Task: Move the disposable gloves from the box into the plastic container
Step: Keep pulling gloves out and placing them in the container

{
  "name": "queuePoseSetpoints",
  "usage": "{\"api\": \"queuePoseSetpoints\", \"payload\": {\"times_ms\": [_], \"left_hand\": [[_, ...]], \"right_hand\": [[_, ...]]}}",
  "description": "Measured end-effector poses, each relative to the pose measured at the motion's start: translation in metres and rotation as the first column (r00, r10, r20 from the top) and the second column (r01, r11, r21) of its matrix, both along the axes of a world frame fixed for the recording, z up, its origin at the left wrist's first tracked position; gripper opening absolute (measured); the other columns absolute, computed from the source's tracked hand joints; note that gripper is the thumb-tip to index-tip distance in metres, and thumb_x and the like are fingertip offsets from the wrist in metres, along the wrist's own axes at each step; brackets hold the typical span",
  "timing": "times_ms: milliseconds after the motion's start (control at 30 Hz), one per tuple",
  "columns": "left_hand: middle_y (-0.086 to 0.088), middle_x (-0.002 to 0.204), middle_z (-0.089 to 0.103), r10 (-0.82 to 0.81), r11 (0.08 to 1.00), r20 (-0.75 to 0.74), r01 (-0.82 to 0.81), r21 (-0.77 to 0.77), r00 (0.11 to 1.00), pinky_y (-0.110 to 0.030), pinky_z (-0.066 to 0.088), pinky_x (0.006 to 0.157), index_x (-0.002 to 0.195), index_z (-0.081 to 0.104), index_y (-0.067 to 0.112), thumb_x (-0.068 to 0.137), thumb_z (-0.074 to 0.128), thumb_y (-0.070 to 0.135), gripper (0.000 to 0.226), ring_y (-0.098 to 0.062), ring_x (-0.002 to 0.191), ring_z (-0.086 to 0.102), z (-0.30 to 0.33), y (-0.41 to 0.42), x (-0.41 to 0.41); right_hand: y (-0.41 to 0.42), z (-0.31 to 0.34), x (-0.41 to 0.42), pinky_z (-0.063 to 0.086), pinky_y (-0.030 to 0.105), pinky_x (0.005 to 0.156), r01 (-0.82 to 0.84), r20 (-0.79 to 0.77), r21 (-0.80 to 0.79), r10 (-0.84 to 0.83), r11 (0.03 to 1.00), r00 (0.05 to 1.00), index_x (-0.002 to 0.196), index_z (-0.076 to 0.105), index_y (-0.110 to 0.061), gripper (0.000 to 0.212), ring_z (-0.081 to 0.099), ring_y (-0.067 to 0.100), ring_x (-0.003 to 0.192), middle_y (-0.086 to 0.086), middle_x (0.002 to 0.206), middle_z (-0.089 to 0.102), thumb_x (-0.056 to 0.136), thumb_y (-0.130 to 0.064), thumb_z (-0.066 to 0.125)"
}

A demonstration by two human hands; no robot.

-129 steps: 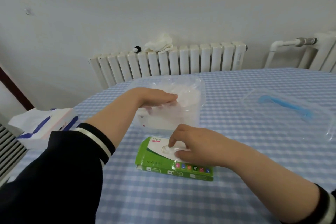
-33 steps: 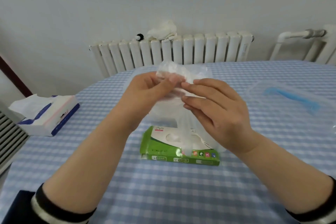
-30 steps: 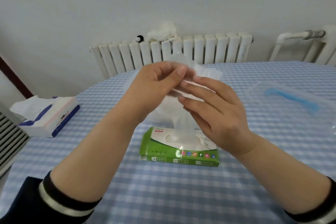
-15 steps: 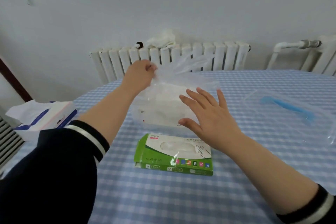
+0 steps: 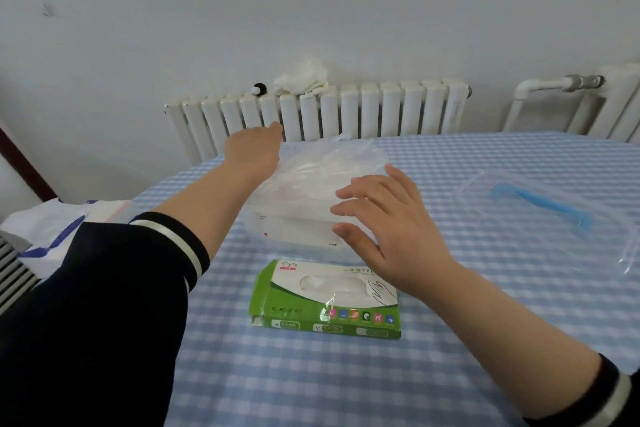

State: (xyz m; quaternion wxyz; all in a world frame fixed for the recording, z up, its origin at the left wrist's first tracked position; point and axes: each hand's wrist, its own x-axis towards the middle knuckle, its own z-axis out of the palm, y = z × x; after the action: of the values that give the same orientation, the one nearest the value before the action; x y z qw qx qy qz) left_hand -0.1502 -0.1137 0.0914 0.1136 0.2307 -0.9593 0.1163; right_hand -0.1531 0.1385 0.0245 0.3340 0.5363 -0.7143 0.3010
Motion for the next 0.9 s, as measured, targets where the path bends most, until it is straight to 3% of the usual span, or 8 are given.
{"api": "queuePoseSetpoints", "payload": {"times_ms": [67, 133, 200, 267, 334, 534, 734, 901], "left_hand": [[-0.011, 0.115, 0.053, -0.024, 0.995, -0.037, 0.02, -0.1, 0.999, -0.037, 0.04, 0.071, 0.123, 0.049, 0.009, 0.094, 0.06, 0.021, 0.033, -0.031, 0.106, 0.049, 0.008, 0.001, 0.003], [-0.012, 0.124, 0.049, -0.102, 0.991, -0.171, 0.084, -0.108, 0.98, -0.04, 0.042, 0.079, 0.123, 0.052, 0.012, 0.093, 0.062, 0.024, 0.033, -0.032, 0.112, 0.046, 0.018, 0.011, 0.01], [-0.005, 0.122, 0.054, -0.179, 0.969, -0.234, 0.212, 0.126, 0.956, -0.038, 0.045, 0.082, 0.116, 0.055, 0.019, 0.095, 0.058, 0.026, 0.023, -0.026, 0.107, 0.052, 0.031, 0.026, 0.02], [0.005, 0.124, 0.055, -0.234, 0.849, -0.024, 0.217, 0.482, 0.972, -0.032, 0.048, 0.083, 0.122, 0.055, 0.027, 0.097, 0.056, 0.036, 0.027, -0.018, 0.106, 0.055, 0.044, 0.04, 0.027], [0.011, 0.137, 0.045, -0.314, 0.763, 0.259, 0.081, 0.641, 0.913, -0.031, 0.051, 0.088, 0.138, 0.044, 0.038, 0.095, 0.055, 0.048, 0.045, -0.015, 0.119, 0.051, 0.047, 0.053, 0.031], [0.009, 0.158, 0.022, -0.347, 0.768, 0.52, -0.081, 0.635, 0.781, -0.048, 0.041, 0.107, 0.15, 0.024, 0.044, 0.096, 0.053, 0.05, 0.061, -0.022, 0.14, 0.033, 0.024, 0.063, 0.006], [0.004, 0.159, 0.022, -0.343, 0.874, 0.655, -0.026, 0.484, 0.674, -0.034, 0.031, 0.104, 0.153, 0.022, 0.03, 0.104, 0.044, 0.031, 0.055, -0.022, 0.143, 0.027, 0.006, 0.072, -0.011], [0.001, 0.123, 0.058, -0.345, 0.892, 0.529, 0.095, 0.442, 0.775, -0.039, 0.047, 0.098, 0.128, 0.059, 0.017, 0.1, 0.051, 0.027, 0.031, -0.016, 0.103, 0.054, 0.021, 0.056, -0.008]], "right_hand": [[0.0, 0.002, 0.004, 0.031, 0.042, 0.112, -0.073, -0.052, -0.059, 0.07, 0.996, 0.996, 0.097, 0.073, -0.014, 0.04, 0.059, 0.021, 0.104, 0.001, 0.104, 0.068, 0.101, -0.039, 0.042], [-0.001, 0.005, 0.007, 0.037, 0.04, 0.106, -0.122, -0.082, -0.093, 0.114, 0.988, 0.99, 0.092, 0.073, -0.012, 0.036, 0.061, 0.023, 0.097, 0.002, 0.098, 0.068, 0.101, -0.033, 0.046], [-0.001, 0.009, 0.01, 0.042, 0.036, 0.097, -0.15, -0.084, -0.103, 0.142, 0.983, 0.986, 0.09, 0.073, -0.01, 0.034, 0.062, 0.024, 0.091, 0.002, 0.095, 0.068, 0.1, -0.029, 0.047], [-0.001, 0.011, 0.014, 0.045, 0.034, 0.087, -0.155, -0.07, -0.089, 0.15, 0.984, 0.986, 0.089, 0.073, -0.01, 0.034, 0.061, 0.023, 0.089, 0.001, 0.094, 0.068, 0.1, -0.029, 0.047], [-0.001, 0.011, 0.017, 0.045, 0.034, 0.083, -0.152, -0.055, -0.044, 0.15, 0.987, 0.987, 0.088, 0.072, -0.011, 0.034, 0.062, 0.022, 0.088, 0.0, 0.092, 0.069, 0.1, -0.029, 0.047], [-0.004, 0.014, 0.027, 0.045, 0.029, 0.071, -0.109, 0.187, 0.324, 0.049, 0.94, 0.981, 0.091, 0.07, -0.023, 0.039, 0.057, 0.013, 0.084, -0.01, 0.09, 0.066, 0.094, -0.048, 0.04], [0.004, 0.013, 0.02, 0.046, 0.027, 0.087, -0.277, 0.5, 0.618, -0.095, 0.735, 0.861, 0.115, 0.061, -0.039, 0.024, 0.047, -0.001, 0.094, -0.016, 0.113, 0.054, 0.092, -0.046, 0.058], [0.0, 0.005, 0.017, 0.042, 0.025, 0.085, -0.314, 0.518, 0.681, -0.132, 0.661, 0.845, 0.114, 0.065, -0.04, 0.022, 0.046, 0.001, 0.097, -0.014, 0.115, 0.049, 0.093, -0.038, 0.06]]}}
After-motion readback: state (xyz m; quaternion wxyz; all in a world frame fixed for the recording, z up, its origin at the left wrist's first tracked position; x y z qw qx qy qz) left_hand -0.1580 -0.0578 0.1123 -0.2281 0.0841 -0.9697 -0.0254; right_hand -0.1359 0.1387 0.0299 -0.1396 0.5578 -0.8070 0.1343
